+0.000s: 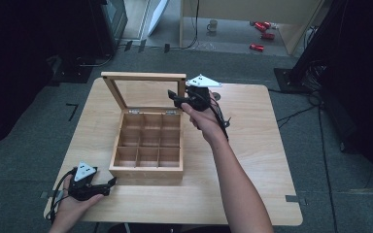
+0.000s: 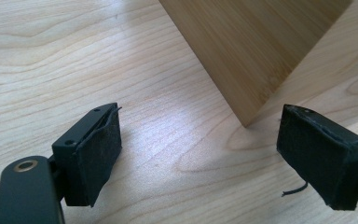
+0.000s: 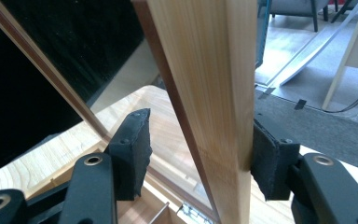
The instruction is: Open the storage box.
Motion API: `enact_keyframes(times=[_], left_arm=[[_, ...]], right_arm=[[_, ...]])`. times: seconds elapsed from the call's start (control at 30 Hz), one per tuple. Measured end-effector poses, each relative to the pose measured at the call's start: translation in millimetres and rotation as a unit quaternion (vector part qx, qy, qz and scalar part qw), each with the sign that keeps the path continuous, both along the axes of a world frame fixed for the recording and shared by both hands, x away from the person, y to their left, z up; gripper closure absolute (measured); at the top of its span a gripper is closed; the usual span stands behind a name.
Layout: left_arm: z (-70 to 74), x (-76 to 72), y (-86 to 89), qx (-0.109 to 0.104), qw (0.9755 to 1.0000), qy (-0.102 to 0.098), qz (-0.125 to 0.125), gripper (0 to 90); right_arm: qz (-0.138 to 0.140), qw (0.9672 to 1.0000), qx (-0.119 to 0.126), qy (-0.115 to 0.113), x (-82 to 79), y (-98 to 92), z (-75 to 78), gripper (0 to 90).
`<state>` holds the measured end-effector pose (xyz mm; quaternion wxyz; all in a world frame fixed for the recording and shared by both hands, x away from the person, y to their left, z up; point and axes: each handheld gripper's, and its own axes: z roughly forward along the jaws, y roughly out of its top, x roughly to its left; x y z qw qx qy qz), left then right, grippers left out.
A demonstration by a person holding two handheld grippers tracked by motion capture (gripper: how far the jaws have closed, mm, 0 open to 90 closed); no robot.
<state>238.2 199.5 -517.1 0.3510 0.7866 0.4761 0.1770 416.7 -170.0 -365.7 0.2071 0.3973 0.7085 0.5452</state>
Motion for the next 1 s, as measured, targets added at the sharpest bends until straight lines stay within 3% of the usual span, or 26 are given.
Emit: enact_keyframes(times=[0.43,0.47,0.57,0.63,0.77,1.0], left_arm=[[0.0,0.1,-0.4,0.001,1.0000,0.000,0.000,14.3],[0.0,0.3,-0.5,-0.001,1.0000,0.000,-0.001,14.3],[-0.1,0.6,-0.8,-0.002,1.0000,0.000,-0.002,14.3],[0.0,0.7,-0.7,-0.002,1.0000,0.001,-0.004,14.3],[0.0,0.9,-0.6,-0.003,1.0000,0.001,-0.005,14.3],[-0.1,1.1,-1.3,-0.004,1.0000,0.000,-0.007,14.3]], right_arm=[[-0.004,0.9994,0.029,0.018,32.6,-2.6,-21.4,46.2],[-0.012,0.9993,0.020,0.031,39.5,-0.5,-29.7,46.1],[-0.022,0.9991,0.000,0.036,46.3,3.0,-38.8,46.3],[-0.035,0.9986,0.005,0.040,51.5,3.9,-43.2,47.4],[-0.049,0.9973,0.020,0.050,60.9,4.0,-47.4,48.2],[-0.045,0.9972,0.030,0.052,62.9,0.7,-48.8,50.1]])
